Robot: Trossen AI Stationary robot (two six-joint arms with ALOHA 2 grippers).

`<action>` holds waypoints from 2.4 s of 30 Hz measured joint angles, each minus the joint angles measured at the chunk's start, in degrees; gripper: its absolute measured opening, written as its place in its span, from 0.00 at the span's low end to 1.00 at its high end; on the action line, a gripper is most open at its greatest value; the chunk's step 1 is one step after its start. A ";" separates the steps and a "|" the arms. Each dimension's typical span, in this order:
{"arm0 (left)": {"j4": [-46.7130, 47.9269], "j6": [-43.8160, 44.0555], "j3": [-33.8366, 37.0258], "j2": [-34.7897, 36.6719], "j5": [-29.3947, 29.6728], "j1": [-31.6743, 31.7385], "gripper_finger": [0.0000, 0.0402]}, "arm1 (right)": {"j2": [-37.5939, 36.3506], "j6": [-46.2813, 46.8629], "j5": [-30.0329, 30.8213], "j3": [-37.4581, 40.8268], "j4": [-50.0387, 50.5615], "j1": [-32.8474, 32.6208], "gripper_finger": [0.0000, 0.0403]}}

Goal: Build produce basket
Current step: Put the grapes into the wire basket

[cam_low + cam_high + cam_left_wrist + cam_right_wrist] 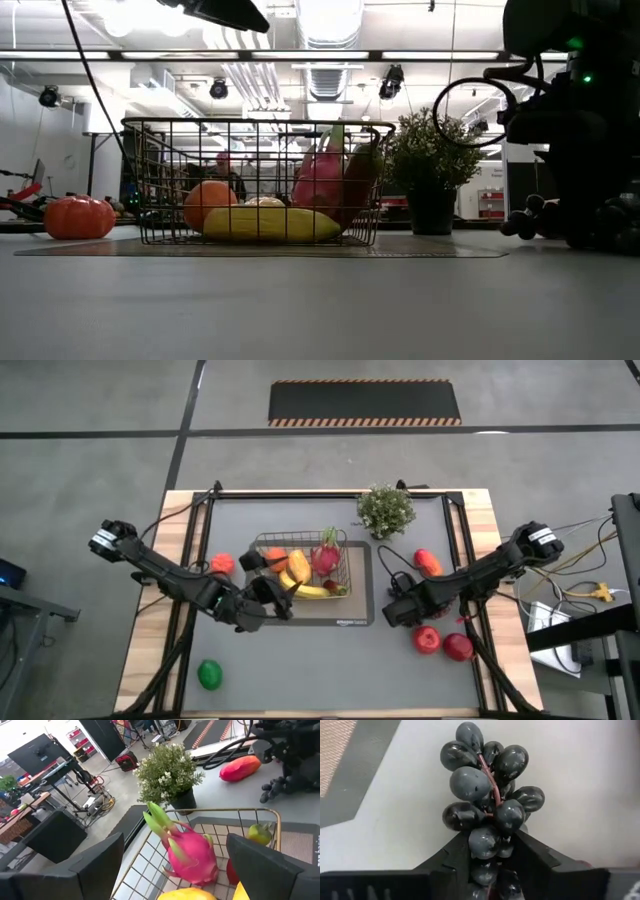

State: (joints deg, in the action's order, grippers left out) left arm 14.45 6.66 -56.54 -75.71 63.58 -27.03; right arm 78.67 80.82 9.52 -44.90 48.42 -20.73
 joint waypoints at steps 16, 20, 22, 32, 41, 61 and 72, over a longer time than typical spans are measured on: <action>-11.28 -0.73 10.25 9.68 0.41 0.00 0.83 | -6.42 -8.61 5.65 -5.11 0.64 0.00 0.10; -15.56 -2.79 12.04 11.06 0.39 0.01 0.83 | -7.43 -11.92 7.13 -6.90 0.62 -0.01 0.08; -16.01 -2.98 12.06 11.16 0.39 -0.01 0.83 | -7.56 -14.76 7.29 -7.87 0.55 0.00 0.08; -17.93 -5.39 11.46 11.73 0.39 -0.01 0.83 | -8.81 -28.80 6.93 -15.65 0.17 -0.02 0.08; -21.87 -10.12 11.90 14.79 0.39 -0.03 0.83 | -8.23 -44.71 6.55 -26.22 -6.80 -0.01 0.08; -29.91 -16.55 11.75 15.57 -0.57 -8.22 0.83 | -1.93 -63.00 16.07 -28.88 -30.47 10.05 0.08; -30.48 -18.01 11.75 15.57 -0.55 -9.94 0.83 | 8.04 -68.69 15.77 -28.90 -39.03 17.64 0.08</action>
State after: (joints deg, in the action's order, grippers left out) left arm -16.03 -11.35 -44.80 -60.14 63.02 -36.97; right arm 86.72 12.13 25.29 -73.80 9.39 -3.09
